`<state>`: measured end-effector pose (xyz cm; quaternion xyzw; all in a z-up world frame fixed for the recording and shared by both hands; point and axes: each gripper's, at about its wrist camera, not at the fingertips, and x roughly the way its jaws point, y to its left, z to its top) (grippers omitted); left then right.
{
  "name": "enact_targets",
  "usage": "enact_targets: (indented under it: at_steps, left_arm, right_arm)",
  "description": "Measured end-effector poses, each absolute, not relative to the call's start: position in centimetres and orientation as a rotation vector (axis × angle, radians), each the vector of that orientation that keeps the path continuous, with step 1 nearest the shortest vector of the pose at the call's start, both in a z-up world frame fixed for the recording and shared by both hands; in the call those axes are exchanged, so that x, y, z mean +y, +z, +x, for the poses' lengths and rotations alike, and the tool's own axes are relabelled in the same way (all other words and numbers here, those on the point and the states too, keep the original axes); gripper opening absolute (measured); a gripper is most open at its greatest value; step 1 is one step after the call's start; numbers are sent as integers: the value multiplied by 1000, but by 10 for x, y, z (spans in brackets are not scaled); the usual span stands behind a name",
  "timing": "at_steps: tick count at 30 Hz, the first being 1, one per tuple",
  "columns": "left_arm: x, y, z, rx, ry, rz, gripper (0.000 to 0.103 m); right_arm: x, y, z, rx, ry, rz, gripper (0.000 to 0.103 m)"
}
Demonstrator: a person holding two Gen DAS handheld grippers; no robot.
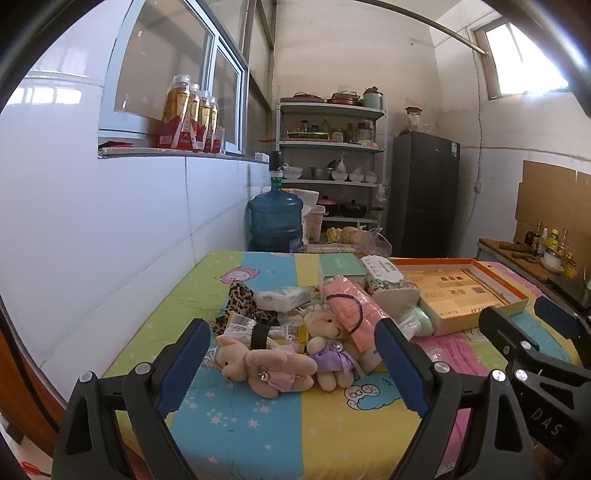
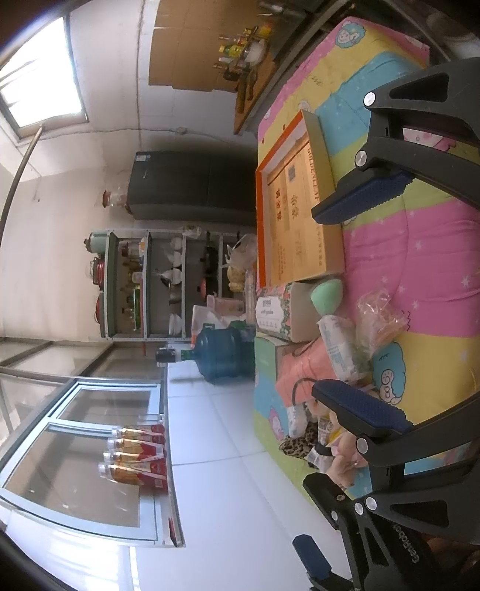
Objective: Organize soft objects
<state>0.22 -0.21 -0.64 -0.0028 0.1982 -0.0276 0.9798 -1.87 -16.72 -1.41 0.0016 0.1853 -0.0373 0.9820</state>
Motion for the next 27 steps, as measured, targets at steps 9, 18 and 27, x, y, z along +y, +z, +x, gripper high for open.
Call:
enact_targets:
  at_steps: [9,18,27]
  left_arm:
    - [-3,-6,3,400,-60,-6,91]
    - [-3,-6,4,403,-63,-5,91]
    - [-5,-4,4,404,-66,-2,91]
  right_arm:
    - [-166,-12,-21,375,-68,-2,87]
    - [-165,-11,-21,377,-64,-3,87]
    - [-165,-11,-21,378,-62,-2,87]
